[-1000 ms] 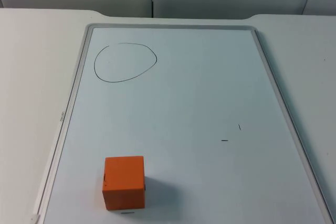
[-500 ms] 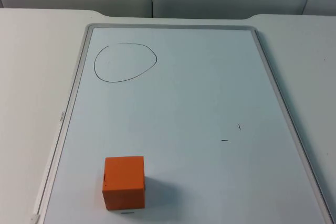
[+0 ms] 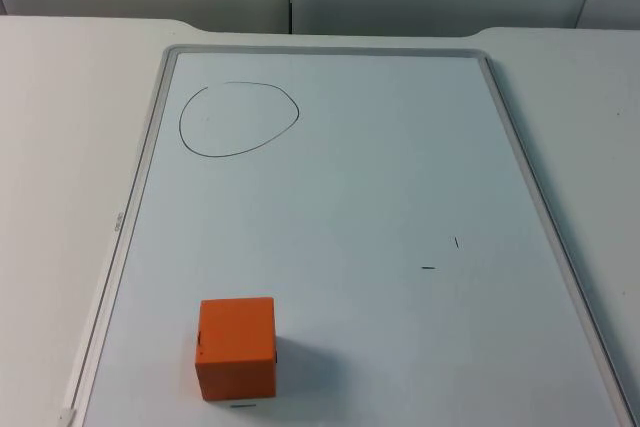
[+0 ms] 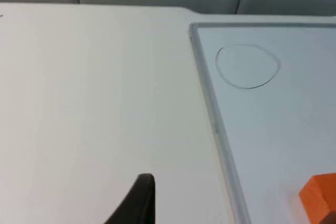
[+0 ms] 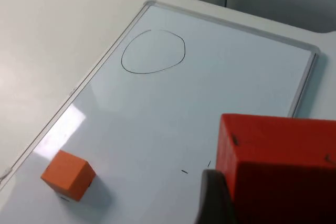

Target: Pick up one cube with the left hand and another cube with the right hand. First place the cube in the right hand at the target position, then stack the cube in the left hand on top.

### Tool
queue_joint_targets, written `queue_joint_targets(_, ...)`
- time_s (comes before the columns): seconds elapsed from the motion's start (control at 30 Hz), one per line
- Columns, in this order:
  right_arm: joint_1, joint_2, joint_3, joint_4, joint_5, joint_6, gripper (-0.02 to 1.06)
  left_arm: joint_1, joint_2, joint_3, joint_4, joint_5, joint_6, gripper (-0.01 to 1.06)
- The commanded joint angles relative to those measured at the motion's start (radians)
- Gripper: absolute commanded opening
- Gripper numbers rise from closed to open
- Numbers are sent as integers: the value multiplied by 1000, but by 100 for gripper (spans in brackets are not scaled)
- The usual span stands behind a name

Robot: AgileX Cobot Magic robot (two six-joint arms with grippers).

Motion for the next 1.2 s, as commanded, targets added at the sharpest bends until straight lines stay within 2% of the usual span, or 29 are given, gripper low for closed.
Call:
queue_joint_targets(0.0,4,-4,1,8,-37,-2,0,6,44,-42,-66,-29,27,99)
queue_joint_targets(0.13,4,-4,1,8,-41,-6,0,6,154,-103,-155,-68,90,99)
queue_joint_targets(0.23,4,-4,1,8,-44,-14,0,6,294,-162,-274,-129,191,99)
queue_joint_targets(0.33,4,-4,1,8,-47,-14,0,6,386,-202,-328,-165,204,99)
queue_joint_targets(0.43,4,-4,1,8,-47,-24,0,6,556,-255,-392,-206,273,92)
queue_joint_targets(0.73,4,-4,1,8,-52,-32,0,-4,901,-279,-573,-168,474,89)
queue_joint_targets(0.87,4,-4,1,8,-56,-31,0,-44,1029,-279,-576,-184,497,89)
queue_joint_targets(0.97,4,-4,1,8,-58,-33,0,-122,1144,-279,-576,-229,497,89)
queue_joint_targets(1.0,4,-4,1,8,-58,-33,0,-122,1144,-279,-576,-229,497,89)
queue_joint_targets(1.13,4,-4,1,8,-60,-33,0,-272,1297,-279,-558,-345,444,89)
queue_joint_targets(1.17,4,-4,1,8,-60,-33,0,-272,1297,-279,-558,-345,444,89)
